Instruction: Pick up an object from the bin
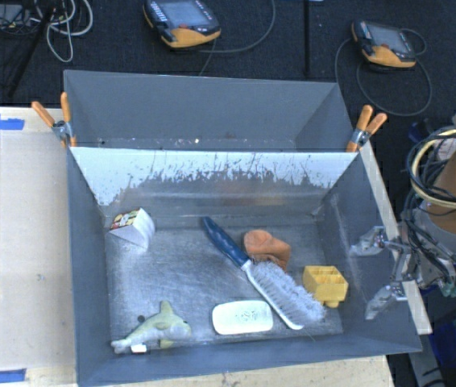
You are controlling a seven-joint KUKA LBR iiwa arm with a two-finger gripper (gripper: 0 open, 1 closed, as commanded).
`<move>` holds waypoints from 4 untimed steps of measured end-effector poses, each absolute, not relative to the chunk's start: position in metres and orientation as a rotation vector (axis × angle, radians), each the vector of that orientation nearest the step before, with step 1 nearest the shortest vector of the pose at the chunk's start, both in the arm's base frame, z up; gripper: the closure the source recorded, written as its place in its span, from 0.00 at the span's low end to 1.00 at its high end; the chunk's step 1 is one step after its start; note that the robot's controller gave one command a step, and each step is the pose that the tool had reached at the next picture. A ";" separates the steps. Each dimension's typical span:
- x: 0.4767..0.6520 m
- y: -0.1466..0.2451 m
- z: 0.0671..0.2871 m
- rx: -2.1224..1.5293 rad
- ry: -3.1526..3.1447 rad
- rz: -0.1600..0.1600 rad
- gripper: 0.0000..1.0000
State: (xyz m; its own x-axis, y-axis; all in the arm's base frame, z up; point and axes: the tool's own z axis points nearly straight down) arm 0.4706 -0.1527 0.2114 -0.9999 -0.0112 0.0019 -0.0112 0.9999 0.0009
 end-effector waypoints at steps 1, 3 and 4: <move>0.471 -0.153 0.211 0.018 -3.140 -0.001 0.00; 0.549 -0.097 0.077 0.330 -3.136 0.006 1.00; 0.549 -0.097 0.077 0.331 -3.136 0.006 1.00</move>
Offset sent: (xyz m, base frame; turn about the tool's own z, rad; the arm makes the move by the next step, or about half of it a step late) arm 0.0771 0.0189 -0.1377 -0.1554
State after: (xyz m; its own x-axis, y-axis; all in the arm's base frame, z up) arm 0.5485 -0.0966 0.0773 -0.9778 -0.2091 -0.0116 -0.2090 0.9779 -0.0051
